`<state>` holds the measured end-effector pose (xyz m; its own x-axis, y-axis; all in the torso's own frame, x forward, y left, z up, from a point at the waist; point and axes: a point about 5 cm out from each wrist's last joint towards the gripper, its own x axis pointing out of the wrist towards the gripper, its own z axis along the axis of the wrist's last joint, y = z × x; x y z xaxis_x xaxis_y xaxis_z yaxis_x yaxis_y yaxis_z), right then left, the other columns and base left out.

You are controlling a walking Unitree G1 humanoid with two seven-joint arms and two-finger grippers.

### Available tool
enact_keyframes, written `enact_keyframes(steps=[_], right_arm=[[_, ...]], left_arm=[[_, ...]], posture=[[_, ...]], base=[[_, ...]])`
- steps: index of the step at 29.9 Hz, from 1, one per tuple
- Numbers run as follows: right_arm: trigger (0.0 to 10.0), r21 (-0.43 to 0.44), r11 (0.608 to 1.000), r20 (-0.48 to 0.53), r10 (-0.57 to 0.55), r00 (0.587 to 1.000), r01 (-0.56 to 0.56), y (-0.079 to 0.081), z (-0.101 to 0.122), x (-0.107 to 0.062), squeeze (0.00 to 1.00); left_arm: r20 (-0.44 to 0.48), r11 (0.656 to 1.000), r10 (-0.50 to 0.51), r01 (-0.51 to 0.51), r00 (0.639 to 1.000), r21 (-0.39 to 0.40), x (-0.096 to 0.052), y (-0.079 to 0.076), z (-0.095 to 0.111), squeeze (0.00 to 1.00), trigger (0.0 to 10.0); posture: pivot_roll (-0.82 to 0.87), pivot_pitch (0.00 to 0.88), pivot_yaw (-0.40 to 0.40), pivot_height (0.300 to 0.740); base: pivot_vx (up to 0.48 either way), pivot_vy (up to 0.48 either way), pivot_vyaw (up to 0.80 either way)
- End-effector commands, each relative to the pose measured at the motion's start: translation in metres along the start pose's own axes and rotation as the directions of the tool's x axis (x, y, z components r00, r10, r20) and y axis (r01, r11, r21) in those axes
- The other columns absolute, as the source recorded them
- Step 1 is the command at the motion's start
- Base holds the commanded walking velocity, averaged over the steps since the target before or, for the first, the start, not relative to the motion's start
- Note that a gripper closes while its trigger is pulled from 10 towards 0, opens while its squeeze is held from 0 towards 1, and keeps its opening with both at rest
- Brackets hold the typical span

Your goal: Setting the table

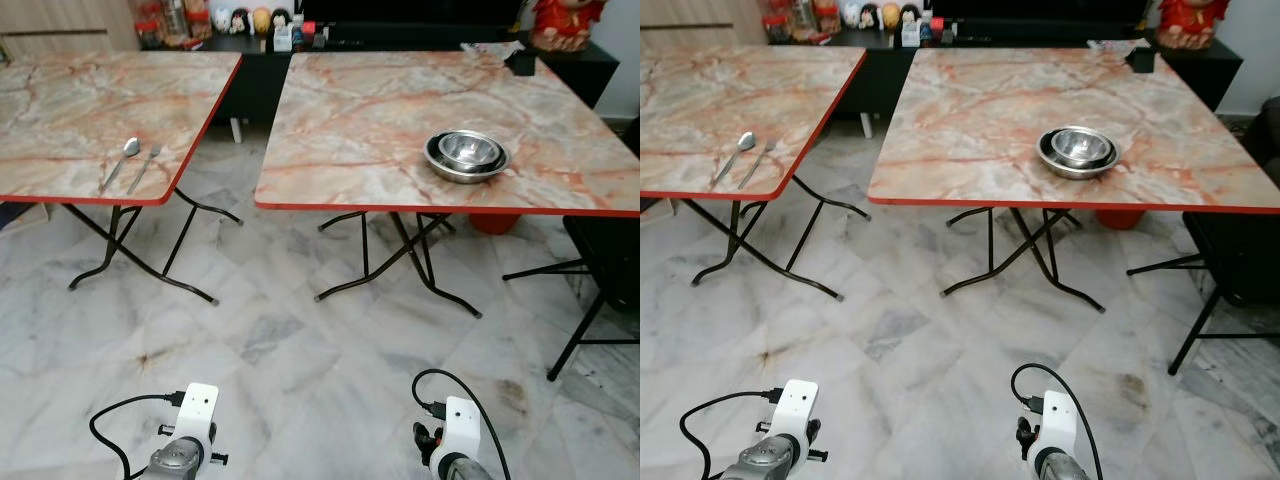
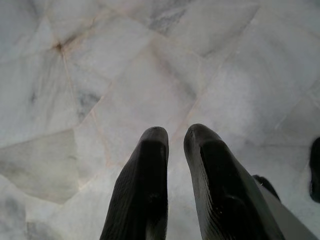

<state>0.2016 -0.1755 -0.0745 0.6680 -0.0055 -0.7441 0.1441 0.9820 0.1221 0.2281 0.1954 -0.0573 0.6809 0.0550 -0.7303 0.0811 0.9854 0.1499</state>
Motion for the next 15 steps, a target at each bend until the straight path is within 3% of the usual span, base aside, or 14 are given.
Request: enact_keyframes(steps=[1,15], right_arm=[[10.0,-0.001,1.0,-0.007,-0.003,1.0,0.003,-0.0007,-0.0014,-0.0003,0.0],[10.0,-0.001,1.0,-0.003,-0.012,1.0,0.012,-0.0061,-0.0003,-0.0009,0.0]], left_arm=[[-0.034,1.0,0.008,-0.007,0.999,0.011,-0.0011,0.002,-0.0075,0.0,10.0],[-0.038,1.0,0.0,0.0,0.999,0.014,-0.0016,0.0025,-0.0091,0.0,10.0]], posture=[[0.04,0.039,0.012,0.74],[0.02,0.049,0.018,0.74]], base=[[0.416,0.0,0.0],[0.421,0.0,0.0]])
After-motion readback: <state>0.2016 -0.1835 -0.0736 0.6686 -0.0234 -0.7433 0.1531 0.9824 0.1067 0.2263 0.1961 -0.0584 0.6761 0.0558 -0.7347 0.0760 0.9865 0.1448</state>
